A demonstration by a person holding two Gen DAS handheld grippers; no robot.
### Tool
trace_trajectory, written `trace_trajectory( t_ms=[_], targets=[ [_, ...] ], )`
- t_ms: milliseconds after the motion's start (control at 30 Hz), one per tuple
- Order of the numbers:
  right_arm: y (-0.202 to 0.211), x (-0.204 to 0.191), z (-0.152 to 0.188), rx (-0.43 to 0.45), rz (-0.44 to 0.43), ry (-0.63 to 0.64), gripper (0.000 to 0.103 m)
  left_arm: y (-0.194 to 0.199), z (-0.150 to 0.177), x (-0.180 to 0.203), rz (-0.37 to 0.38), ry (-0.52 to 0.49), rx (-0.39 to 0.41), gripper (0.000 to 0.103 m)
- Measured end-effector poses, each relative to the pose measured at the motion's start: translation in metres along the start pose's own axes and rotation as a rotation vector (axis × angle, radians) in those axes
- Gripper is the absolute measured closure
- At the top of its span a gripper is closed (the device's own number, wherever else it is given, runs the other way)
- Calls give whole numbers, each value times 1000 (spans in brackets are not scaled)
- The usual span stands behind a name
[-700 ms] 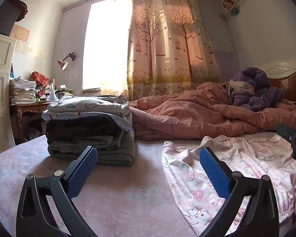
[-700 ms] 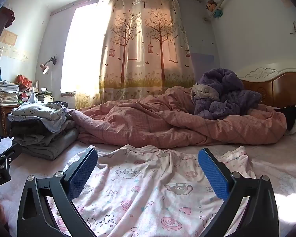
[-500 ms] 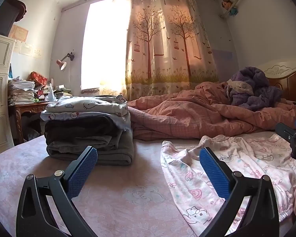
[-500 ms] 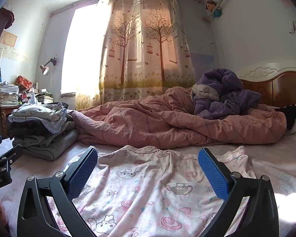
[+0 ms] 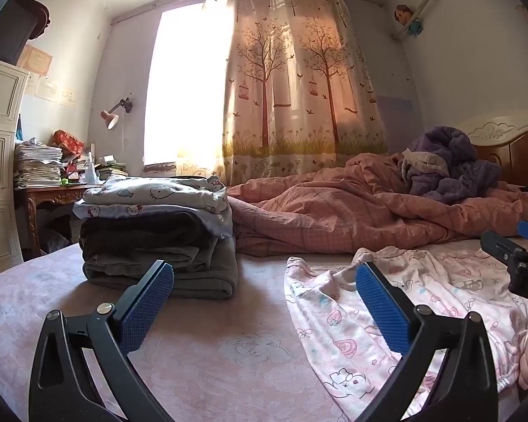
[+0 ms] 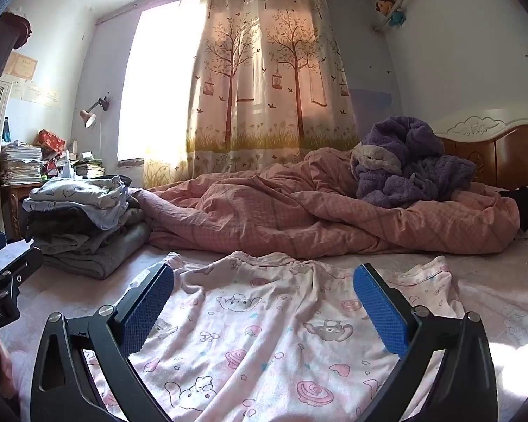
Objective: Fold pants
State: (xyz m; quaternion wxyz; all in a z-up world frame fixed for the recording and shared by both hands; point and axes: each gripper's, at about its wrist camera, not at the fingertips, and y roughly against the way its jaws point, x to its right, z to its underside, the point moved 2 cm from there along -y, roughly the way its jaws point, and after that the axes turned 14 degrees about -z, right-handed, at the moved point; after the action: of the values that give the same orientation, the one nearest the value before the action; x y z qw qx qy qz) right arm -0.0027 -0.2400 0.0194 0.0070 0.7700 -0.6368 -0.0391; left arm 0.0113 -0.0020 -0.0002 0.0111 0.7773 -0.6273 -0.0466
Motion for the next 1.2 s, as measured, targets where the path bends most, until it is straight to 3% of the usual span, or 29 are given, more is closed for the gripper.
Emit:
trace_trajectory(
  t_ms=[567,1000,1200],
  targets=[
    [-5,1,1,-33,1,-9,0,7,0,3,10,-9,35,0],
    [-1,-1,2,0,4,-3,0,3,0,2,10,-21,8,0],
    [-5,-1,5,-29,-2,-5,0,2,0,2,1,-25,7,0]
  ],
)
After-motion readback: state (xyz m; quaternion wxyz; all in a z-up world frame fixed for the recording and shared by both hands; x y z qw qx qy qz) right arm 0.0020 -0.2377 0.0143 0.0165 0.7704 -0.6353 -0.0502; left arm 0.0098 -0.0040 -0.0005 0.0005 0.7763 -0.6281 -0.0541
